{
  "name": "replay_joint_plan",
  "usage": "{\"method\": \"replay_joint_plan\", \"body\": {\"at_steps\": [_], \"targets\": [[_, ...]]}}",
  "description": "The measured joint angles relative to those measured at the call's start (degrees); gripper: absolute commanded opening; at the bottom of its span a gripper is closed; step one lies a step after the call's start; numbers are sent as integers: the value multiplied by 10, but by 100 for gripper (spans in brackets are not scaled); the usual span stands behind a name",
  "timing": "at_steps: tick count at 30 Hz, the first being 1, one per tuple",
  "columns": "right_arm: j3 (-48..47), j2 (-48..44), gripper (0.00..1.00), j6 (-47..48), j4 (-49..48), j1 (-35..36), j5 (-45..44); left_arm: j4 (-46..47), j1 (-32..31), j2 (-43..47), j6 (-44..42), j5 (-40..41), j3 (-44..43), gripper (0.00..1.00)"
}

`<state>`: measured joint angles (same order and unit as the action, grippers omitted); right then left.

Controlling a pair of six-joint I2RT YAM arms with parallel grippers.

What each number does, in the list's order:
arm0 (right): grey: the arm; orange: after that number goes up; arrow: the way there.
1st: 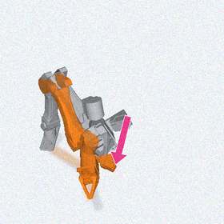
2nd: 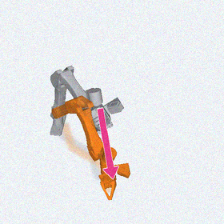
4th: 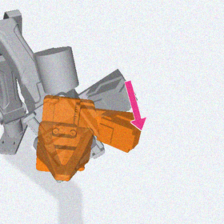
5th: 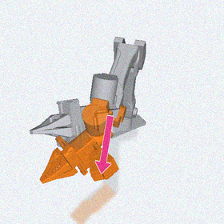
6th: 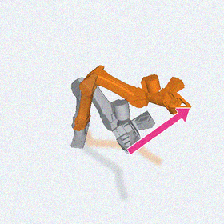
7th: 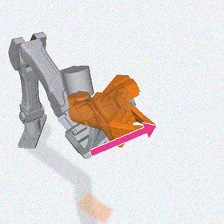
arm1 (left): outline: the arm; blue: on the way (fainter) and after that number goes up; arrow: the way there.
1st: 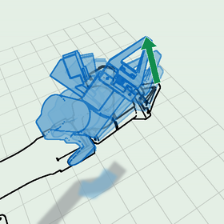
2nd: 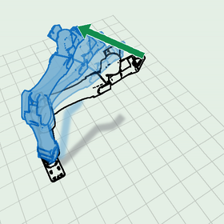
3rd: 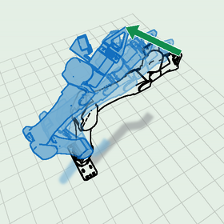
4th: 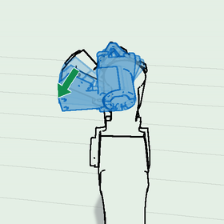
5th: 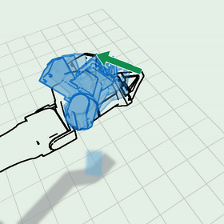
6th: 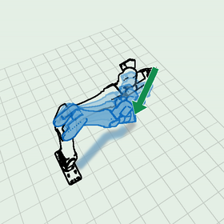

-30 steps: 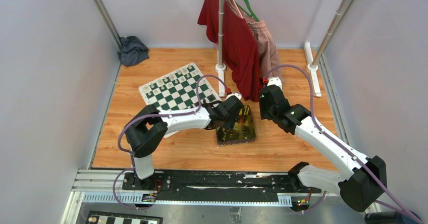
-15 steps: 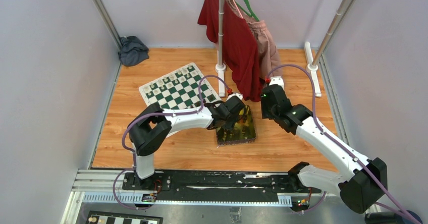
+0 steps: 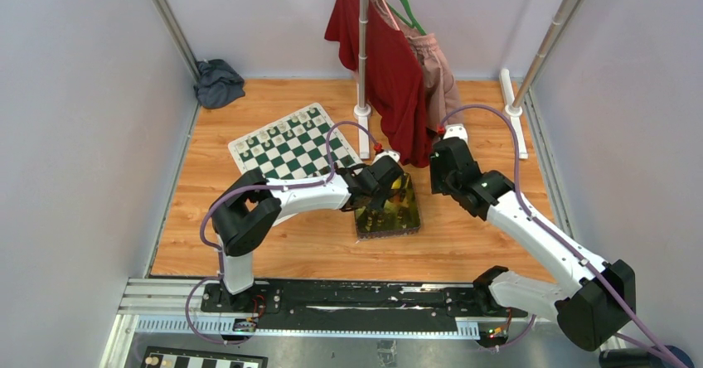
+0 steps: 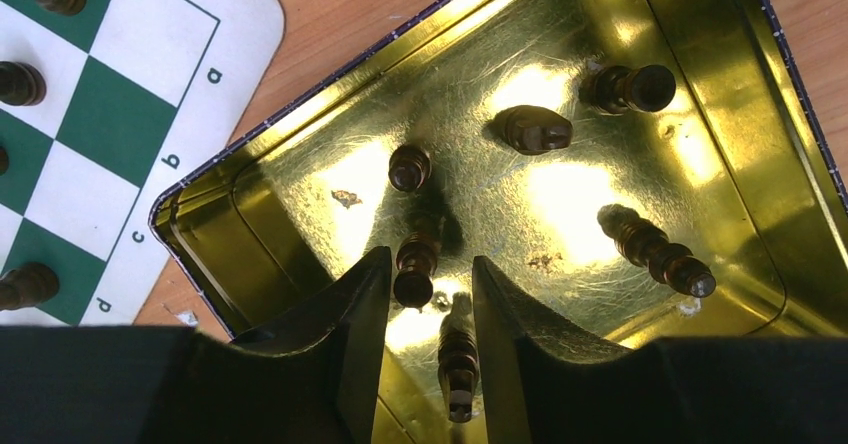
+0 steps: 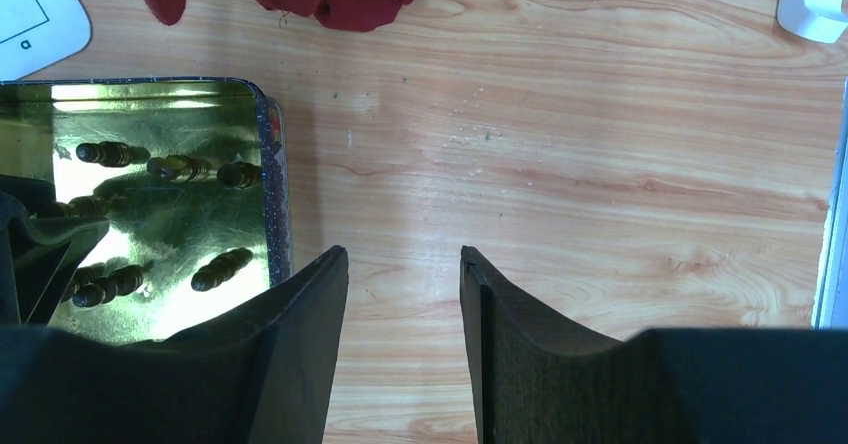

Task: Set up the chess pieces on the board
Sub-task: Pick up the chess piece from the storage box.

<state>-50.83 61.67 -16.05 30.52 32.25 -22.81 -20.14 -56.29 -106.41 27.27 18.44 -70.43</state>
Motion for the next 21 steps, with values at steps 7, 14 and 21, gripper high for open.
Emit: {"method": "replay_joint_plan", "body": {"at_steps": [7, 14, 21], "targets": [[0, 1, 49, 4, -5, -4, 4, 0, 3, 0, 0, 0, 0, 40], [0, 3, 49, 5, -8, -5, 6, 0, 4, 0, -1, 2, 0, 38], [0, 9, 49, 5, -9, -5, 7, 0, 6, -1, -3, 2, 0, 37]]}}
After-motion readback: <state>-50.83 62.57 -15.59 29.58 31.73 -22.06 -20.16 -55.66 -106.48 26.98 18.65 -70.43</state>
